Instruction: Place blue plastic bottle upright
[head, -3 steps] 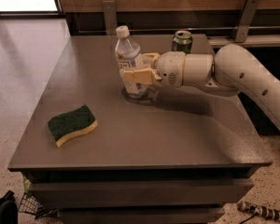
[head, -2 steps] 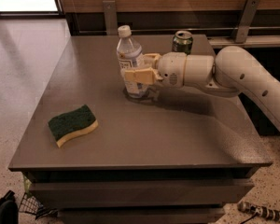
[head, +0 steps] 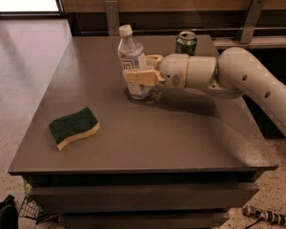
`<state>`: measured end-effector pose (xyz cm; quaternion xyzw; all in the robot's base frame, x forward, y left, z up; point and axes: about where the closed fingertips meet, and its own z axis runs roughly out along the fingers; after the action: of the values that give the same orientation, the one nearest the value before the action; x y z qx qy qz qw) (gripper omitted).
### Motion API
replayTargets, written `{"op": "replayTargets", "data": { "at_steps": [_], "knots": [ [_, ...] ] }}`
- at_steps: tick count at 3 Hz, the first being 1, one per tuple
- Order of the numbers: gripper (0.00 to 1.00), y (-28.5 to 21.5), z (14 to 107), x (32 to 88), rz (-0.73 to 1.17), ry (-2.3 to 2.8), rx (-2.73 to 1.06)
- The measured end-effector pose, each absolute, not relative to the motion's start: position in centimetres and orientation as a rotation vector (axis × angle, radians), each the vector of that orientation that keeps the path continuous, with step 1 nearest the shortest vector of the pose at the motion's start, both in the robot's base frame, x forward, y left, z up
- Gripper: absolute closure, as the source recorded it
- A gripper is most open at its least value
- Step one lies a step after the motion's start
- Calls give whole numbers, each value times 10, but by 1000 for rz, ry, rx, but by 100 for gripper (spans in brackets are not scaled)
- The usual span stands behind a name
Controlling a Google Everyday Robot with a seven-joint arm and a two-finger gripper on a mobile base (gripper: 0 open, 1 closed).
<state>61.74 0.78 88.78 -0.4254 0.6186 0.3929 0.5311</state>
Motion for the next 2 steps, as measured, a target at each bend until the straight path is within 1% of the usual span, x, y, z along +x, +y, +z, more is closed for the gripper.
{"op": "replayTargets", "data": {
  "at_steps": [1,2],
  "knots": [
    [74,8,889,617,938,1476,-1015],
    [43,8,889,617,938,1476,-1015]
  ]
}}
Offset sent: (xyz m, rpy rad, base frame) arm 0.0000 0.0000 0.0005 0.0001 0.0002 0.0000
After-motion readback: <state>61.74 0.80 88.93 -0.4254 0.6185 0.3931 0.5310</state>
